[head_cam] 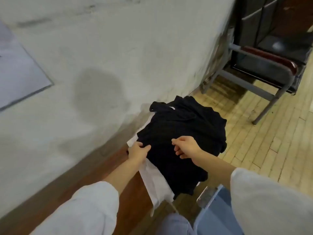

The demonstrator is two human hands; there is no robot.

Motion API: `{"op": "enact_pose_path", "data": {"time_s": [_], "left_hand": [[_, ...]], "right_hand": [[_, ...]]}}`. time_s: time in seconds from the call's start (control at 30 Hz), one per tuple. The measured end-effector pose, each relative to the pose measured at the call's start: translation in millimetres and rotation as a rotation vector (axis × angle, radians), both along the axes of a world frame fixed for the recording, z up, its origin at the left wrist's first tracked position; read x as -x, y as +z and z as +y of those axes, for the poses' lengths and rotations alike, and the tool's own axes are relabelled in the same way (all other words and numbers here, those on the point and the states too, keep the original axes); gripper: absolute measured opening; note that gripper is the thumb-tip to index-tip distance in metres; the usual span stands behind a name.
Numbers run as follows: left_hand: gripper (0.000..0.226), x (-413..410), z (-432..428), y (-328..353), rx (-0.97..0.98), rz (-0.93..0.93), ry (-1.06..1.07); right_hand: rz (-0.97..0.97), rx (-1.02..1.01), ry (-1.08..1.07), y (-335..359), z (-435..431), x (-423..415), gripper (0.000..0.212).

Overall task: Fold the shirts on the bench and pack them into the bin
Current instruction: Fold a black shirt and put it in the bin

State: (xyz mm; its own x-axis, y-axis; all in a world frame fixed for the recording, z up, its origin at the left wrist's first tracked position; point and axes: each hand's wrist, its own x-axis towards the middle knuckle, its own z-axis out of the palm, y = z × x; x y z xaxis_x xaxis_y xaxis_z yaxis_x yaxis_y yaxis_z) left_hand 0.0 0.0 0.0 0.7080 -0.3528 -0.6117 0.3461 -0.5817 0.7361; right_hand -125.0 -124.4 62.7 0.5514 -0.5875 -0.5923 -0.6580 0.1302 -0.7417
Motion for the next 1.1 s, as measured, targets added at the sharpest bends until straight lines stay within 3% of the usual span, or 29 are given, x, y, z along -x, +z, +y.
{"op": "enact_pose_path", "data": {"time_s": [0.07, 0.1, 0.2, 0.3, 0.4, 0.5, 0.53, 0.67, 0.7, 0.73, 0.77, 0.9, 1.1], "left_hand": [[0.052, 5, 0, -20, 0.007, -0.049, 0.037], [0.049, 7, -1, -25, 0.037, -0.024, 0.087], [0.018, 16, 1, -24, 0.104, -0.083, 0.249], [0.012, 25, 14, -3, 0.195, -0.194, 0.346], [0.005, 36, 26, 19, 0.368, -0.017, 0.498], [0.029, 54, 29, 49, 0.646, 0.340, 0.635], [0.034, 57, 28, 56, 0.655, 0.444, 0.668], [0.049, 67, 29, 76, 0.558, 0.537, 0.670], [0.048, 67, 27, 72, 0.474, 0.507, 0.613], [0.041, 71, 25, 73, 0.443, 0.635, 0.486], [0.034, 71, 25, 75, 0.359, 0.527, 0.330], [0.028, 64, 24, 72, 0.409, 0.631, 0.291], [0.017, 55, 48, 78, 0.519, 0.346, 0.295]], "right_hand": [[-0.019, 0.111, 0.020, -22, 4, -7, 0.016], [-0.040, 0.143, 0.031, -33, 8, -11, 0.016], [-0.126, 0.193, 0.029, -52, 22, -12, 0.014], [-0.214, 0.201, 0.036, -52, 40, 0, 0.014], [-0.237, 0.171, 0.046, -44, 56, 23, 0.014], [-0.222, 0.227, 0.144, -32, 57, 43, 0.009], [-0.216, 0.279, 0.180, -28, 54, 47, 0.008], [-0.181, 0.552, 0.385, -23, 51, 53, 0.042], [-0.160, 0.611, 0.431, -25, 53, 52, 0.049], [-0.144, 0.669, 0.462, -27, 57, 51, 0.052], [-0.142, 0.720, 0.480, -28, 58, 49, 0.048], [-0.198, 0.731, 0.505, -24, 61, 40, 0.016], [-0.157, 0.696, 0.543, 1, 96, 22, 0.011]]}}
